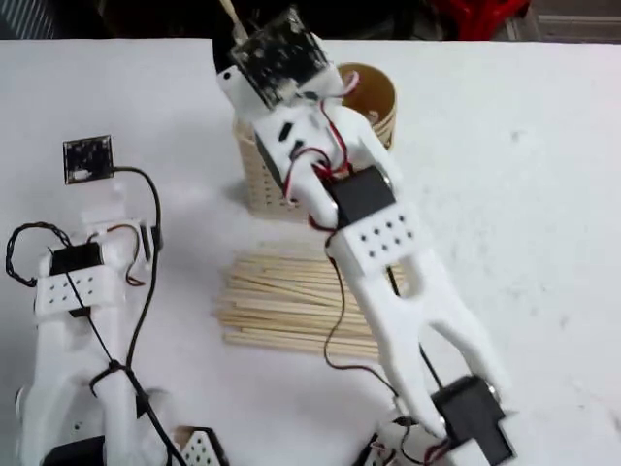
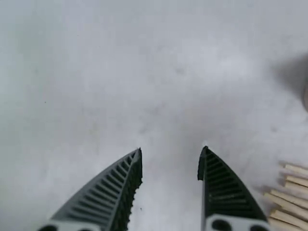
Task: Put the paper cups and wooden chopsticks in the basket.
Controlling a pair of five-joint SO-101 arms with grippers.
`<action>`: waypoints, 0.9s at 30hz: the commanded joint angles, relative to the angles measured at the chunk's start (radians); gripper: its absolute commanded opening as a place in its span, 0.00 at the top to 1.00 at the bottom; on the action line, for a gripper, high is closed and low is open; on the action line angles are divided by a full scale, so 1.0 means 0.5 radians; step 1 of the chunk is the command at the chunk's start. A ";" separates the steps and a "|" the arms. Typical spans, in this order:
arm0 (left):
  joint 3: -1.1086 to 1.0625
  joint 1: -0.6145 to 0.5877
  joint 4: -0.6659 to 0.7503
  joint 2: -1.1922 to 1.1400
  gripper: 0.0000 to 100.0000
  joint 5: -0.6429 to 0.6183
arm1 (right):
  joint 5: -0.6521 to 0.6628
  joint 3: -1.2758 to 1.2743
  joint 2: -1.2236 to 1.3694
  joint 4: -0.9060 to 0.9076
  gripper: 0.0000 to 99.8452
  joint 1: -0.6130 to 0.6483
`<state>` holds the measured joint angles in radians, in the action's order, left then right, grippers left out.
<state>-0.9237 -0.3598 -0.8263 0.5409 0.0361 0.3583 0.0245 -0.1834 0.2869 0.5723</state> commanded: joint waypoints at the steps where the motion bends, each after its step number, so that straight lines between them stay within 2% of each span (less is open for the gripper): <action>1: 0.006 -0.026 0.034 -0.005 0.80 -0.018 | -0.015 0.138 0.060 -0.063 0.98 -0.014; 5: 0.006 -0.026 0.034 -0.005 0.80 -0.018 | -0.015 0.104 0.069 -0.048 0.98 -0.014; 11: 0.006 -0.026 0.031 -0.005 0.80 -0.018 | -0.015 0.012 0.066 -0.048 0.90 -0.014; 16: 0.006 -0.026 0.031 -0.005 0.80 -0.021 | -0.015 -0.015 0.063 0.005 0.96 -0.014; 22: 0.006 -0.026 0.028 -0.005 0.80 -0.021 | 0.003 -0.107 -0.140 0.450 0.98 -0.017; 27: 0.025 -0.023 0.021 0.026 0.80 -0.018 | -0.055 -0.601 -0.523 0.818 0.98 -0.035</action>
<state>-0.9237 -0.3598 -0.8263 0.5409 0.0361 0.3583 -0.1642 -0.3015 0.6337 0.5769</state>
